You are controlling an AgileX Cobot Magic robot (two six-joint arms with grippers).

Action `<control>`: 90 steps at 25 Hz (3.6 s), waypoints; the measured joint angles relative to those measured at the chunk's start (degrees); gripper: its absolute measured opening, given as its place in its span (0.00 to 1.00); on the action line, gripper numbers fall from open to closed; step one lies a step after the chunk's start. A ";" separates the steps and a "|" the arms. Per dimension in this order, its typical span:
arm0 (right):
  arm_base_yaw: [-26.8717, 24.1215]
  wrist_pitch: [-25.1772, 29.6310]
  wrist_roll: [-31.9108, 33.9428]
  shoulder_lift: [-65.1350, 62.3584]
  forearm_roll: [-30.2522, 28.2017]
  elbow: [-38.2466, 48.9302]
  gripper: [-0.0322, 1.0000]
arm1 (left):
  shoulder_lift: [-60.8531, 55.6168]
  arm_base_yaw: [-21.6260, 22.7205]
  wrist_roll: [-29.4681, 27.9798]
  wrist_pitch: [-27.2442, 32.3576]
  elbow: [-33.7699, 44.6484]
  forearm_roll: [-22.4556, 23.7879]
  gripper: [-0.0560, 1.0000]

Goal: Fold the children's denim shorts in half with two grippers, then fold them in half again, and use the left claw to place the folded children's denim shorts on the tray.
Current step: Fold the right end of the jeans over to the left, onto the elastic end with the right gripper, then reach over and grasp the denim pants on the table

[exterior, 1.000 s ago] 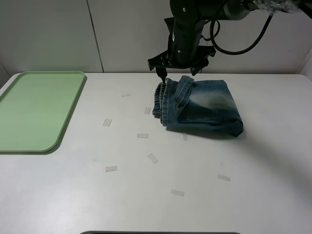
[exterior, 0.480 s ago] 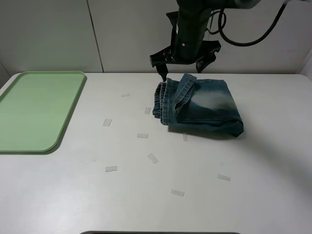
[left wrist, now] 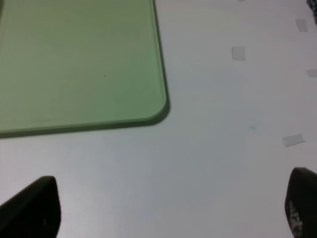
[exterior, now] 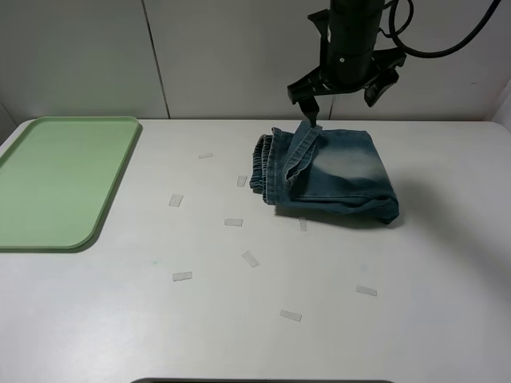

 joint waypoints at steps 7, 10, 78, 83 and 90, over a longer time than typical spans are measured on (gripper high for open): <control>-5.28 -3.62 -1.44 6.96 -0.97 0.00 0.70 | 0.00 0.00 0.00 0.00 0.00 0.00 0.90; -6.11 -5.83 -1.60 10.12 -1.68 0.00 0.70 | 0.00 0.00 0.00 0.00 0.00 0.00 0.90; 2.79 4.94 -11.89 -44.90 13.04 35.98 0.71 | 0.00 0.00 0.00 -0.07 0.00 0.00 0.89; 2.79 5.04 -11.89 -57.43 13.04 45.73 0.71 | 0.00 0.00 0.00 -0.07 0.00 0.00 0.89; 2.79 4.94 -11.89 -74.23 13.22 55.89 0.71 | 0.00 0.00 0.00 -0.07 0.00 0.00 0.89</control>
